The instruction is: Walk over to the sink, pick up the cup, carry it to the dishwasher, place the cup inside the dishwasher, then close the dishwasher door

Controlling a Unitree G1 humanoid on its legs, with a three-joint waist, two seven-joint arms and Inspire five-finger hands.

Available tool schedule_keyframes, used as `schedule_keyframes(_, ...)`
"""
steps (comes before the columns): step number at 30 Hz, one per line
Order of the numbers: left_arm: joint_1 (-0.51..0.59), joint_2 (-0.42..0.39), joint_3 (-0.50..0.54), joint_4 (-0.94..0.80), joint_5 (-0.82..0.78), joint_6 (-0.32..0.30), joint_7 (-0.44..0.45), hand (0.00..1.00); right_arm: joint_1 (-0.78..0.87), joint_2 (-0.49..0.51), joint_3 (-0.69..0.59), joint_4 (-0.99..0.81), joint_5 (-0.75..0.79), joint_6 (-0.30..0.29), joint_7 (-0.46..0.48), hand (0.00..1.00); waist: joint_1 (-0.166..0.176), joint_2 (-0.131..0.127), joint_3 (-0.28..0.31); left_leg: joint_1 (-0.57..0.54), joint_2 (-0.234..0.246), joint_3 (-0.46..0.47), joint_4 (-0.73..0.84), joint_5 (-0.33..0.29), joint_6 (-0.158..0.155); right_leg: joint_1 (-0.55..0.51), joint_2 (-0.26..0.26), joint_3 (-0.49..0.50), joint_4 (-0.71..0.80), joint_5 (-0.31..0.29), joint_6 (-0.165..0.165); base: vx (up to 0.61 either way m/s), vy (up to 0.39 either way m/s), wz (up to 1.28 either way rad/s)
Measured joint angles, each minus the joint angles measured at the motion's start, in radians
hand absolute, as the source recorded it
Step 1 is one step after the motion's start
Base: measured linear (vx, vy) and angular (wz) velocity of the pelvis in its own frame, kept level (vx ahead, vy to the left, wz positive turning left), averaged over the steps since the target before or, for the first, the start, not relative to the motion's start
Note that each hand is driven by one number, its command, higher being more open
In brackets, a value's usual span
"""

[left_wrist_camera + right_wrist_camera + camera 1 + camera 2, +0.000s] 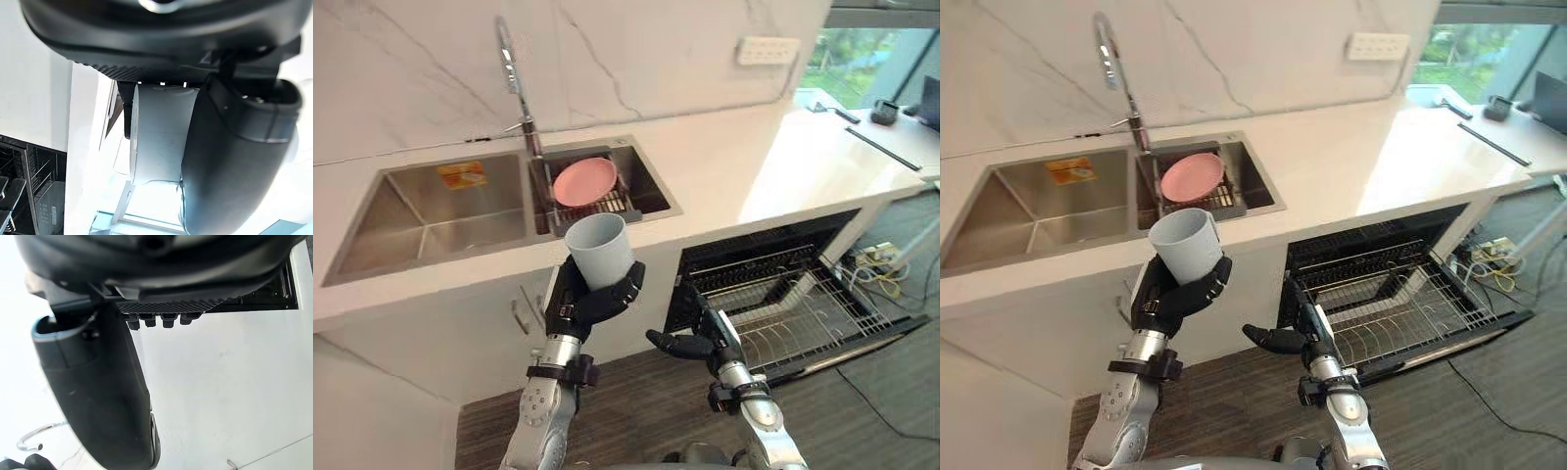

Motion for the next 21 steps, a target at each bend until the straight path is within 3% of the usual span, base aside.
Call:
schedule_keyframes(4, -0.020, -0.002, -0.026, 0.000, 0.001, -0.008, -0.004, 0.00, 0.000, -0.046, -0.004, -0.015, 0.001, 0.002, -0.003, 1.00, 0.001, 0.003, -0.001, -0.005, 0.047, -0.001, 0.020, -0.003, -0.020, 0.046, 0.060, -0.006, -0.096, 0.029, -0.022, 0.10, -0.080, -0.08)
schedule_keyframes(6, -0.027, 0.000, -0.025, 0.001, 0.001, -0.014, -0.002, 0.00, 0.000, -0.051, -0.015, -0.039, 0.001, 0.002, -0.003, 1.00, 0.003, 0.005, -0.001, -0.073, 0.089, -0.011, 0.167, -0.002, -0.030, 0.068, 0.088, 0.002, -0.156, 0.037, -0.030, 0.06, -0.042, -0.20)
schedule_keyframes(9, -0.027, -0.005, -0.024, 0.002, 0.002, -0.015, 0.003, 0.00, 0.000, -0.060, -0.025, -0.075, 0.000, 0.002, -0.002, 1.00, 0.006, 0.028, 0.002, -0.149, 0.139, -0.027, 0.377, 0.033, -0.076, 0.124, 0.113, 0.041, -0.234, 0.085, -0.037, 0.12, 0.031, -0.40)
schedule_keyframes(12, -0.028, -0.011, -0.024, 0.004, 0.008, -0.017, -0.003, 0.00, -0.003, -0.055, -0.037, -0.085, 0.001, -0.010, -0.006, 1.00, 0.029, 0.035, -0.004, -0.134, 0.073, -0.131, 0.245, -0.012, -0.086, 0.149, 0.099, 0.114, -0.264, 0.110, -0.023, 0.11, 0.117, -0.72)
schedule_keyframes(13, -0.027, -0.017, -0.023, 0.004, 0.020, -0.019, -0.004, 0.00, -0.007, -0.049, -0.040, -0.086, 0.001, -0.014, -0.006, 1.00, 0.029, 0.035, -0.004, -0.125, 0.035, -0.191, 0.116, -0.011, -0.087, 0.150, 0.087, 0.144, -0.274, 0.119, -0.010, 0.06, 0.135, -0.74)
schedule_keyframes(14, -0.027, -0.020, -0.023, 0.005, 0.024, -0.020, -0.006, 0.00, -0.012, -0.052, -0.041, -0.086, 0.001, -0.015, -0.006, 1.00, 0.029, 0.046, -0.005, -0.104, 0.019, -0.239, -0.013, 0.092, -0.084, 0.146, 0.087, 0.177, -0.274, 0.122, 0.003, 0.06, 0.193, -0.78)
schedule_keyframes(15, -0.025, -0.021, -0.023, 0.007, 0.024, -0.020, -0.006, 0.00, -0.012, -0.051, -0.041, -0.082, 0.001, -0.014, -0.006, 1.00, 0.030, 0.047, -0.009, -0.089, 0.012, -0.224, -0.033, 0.110, -0.058, 0.145, 0.085, 0.198, -0.275, 0.124, 0.011, 0.07, 0.199, -0.67)
schedule_keyframes(21, -0.040, -0.010, -0.020, 0.003, 0.025, -0.020, -0.004, 0.00, -0.008, -0.021, -0.041, -0.142, 0.000, -0.014, -0.034, 1.00, 0.008, 0.044, -0.013, -0.030, -0.048, -0.157, -0.139, 0.143, -0.015, 0.138, 0.038, 0.260, -0.315, 0.152, 0.055, 0.02, 0.149, -0.28)
